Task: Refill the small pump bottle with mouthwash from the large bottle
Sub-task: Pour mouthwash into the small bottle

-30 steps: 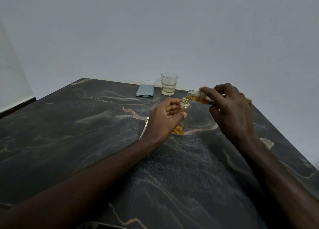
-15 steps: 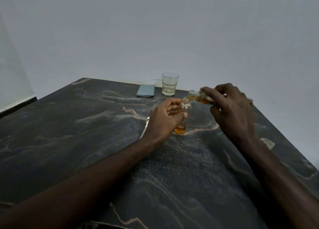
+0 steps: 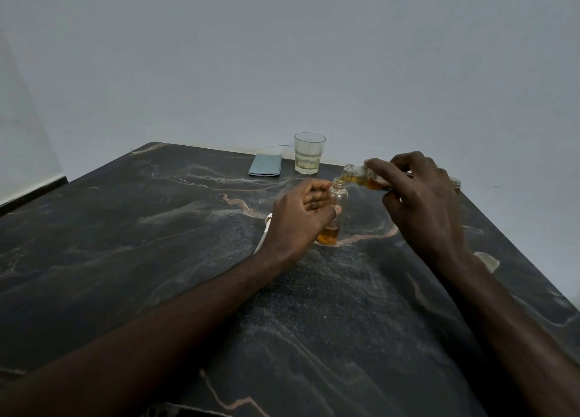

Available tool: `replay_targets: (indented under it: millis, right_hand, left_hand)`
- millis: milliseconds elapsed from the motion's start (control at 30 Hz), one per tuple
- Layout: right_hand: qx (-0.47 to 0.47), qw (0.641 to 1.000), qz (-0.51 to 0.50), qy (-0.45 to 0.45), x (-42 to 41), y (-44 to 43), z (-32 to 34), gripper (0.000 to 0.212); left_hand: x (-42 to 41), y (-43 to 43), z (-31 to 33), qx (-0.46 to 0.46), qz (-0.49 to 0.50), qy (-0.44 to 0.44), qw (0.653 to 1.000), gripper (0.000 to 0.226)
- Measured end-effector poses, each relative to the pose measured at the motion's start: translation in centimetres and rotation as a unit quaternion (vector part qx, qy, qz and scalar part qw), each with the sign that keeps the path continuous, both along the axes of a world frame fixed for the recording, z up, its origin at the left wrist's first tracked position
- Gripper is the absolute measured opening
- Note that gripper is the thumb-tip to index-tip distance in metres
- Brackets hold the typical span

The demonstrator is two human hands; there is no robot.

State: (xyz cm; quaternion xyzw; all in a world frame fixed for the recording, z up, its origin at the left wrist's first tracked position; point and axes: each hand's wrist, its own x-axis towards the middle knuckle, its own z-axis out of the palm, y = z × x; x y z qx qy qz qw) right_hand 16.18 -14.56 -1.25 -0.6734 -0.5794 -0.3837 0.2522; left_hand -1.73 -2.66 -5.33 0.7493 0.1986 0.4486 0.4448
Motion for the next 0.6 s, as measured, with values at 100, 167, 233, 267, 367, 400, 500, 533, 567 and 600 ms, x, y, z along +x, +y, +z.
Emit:
replay_targets:
  millis: [100,167,233,267,367,400,500,533,567,600]
  right_hand:
    - [-0.003,1.0,-0.002,0.001,0.11,0.0,0.04,0.06]
    - [-0.004,1.0,-0.002,0.004,0.11,-0.02,0.05,0.061]
    - [-0.004,1.0,-0.001,0.004,0.06,-0.04,0.04,0.061]
    - [-0.004,1.0,-0.001,0.005,0.05,-0.04,0.06,0.061]
    - [-0.006,1.0,-0.002,0.007,0.01,-0.03,0.06,0.061]
    - [-0.006,1.0,-0.001,0.007,0.01,-0.03,0.05,0.061]
    - [-0.004,1.0,0.0,0.006,-0.01,-0.05,0.04,0.061]
    - [-0.003,1.0,0.0,0.005,0.0,-0.05,0.04,0.061]
    - [-0.002,1.0,0.0,0.005,0.01,-0.05,0.05,0.061]
    - [-0.002,1.0,0.0,0.004,0.01,-0.04,0.05,0.06]
  left_hand:
    - [0.03,0.07,-0.11,-0.002,0.0,-0.001,1.0,0.04]
    - [0.06,0.1,-0.15,-0.004,0.001,-0.002,1.0,0.041]
    - [0.09,0.11,-0.15,-0.002,0.005,0.0,1.0,0.042]
    - [0.11,0.12,-0.14,0.0,0.007,0.0,1.0,0.043]
    - [0.15,0.14,-0.16,0.001,0.009,0.0,1.0,0.042]
    - [0.15,0.14,-0.17,0.0,0.009,0.001,1.0,0.042]
    - [0.17,0.19,-0.2,0.002,0.011,0.003,1.0,0.043]
    - [0.19,0.23,-0.22,0.002,0.012,0.003,1.0,0.043]
    - [0.21,0.26,-0.23,0.003,0.012,0.003,1.0,0.043]
    - [0.22,0.28,-0.23,0.003,0.013,0.003,1.0,0.043]
